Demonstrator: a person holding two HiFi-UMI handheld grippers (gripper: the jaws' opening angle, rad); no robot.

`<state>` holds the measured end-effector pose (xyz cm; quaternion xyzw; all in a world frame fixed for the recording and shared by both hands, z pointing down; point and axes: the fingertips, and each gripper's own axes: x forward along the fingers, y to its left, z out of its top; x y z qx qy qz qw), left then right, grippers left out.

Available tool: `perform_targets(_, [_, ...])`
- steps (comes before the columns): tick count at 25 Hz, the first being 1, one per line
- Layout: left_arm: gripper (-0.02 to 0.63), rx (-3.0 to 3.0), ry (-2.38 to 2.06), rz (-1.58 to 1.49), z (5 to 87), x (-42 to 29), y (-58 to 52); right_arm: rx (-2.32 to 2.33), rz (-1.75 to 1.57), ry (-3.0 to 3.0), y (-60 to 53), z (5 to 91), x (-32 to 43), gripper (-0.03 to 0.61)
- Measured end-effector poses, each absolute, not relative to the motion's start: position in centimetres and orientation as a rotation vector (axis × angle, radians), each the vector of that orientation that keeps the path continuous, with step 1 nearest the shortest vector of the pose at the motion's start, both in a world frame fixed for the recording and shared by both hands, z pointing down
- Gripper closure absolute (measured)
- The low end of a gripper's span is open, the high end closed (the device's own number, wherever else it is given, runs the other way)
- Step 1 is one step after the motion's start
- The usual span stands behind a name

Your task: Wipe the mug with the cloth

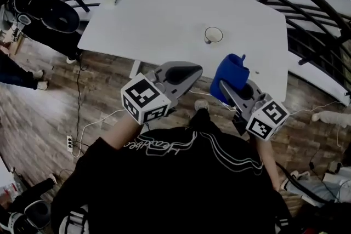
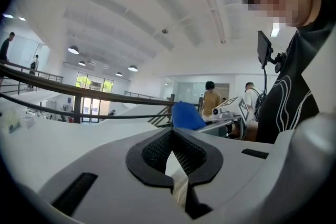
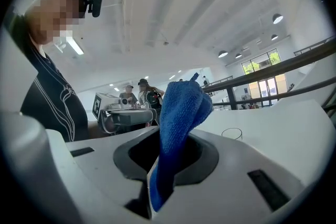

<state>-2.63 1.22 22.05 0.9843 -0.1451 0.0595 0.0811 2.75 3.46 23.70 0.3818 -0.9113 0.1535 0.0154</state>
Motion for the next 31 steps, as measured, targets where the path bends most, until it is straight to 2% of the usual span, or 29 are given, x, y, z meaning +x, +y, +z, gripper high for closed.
perform_targets(31, [0.607, 2.907, -0.365, 0.133, 21.4, -2.4, 2.9, 1.186, 0.471, -2.858, 4.4, 22.5, 2.1, 0.525])
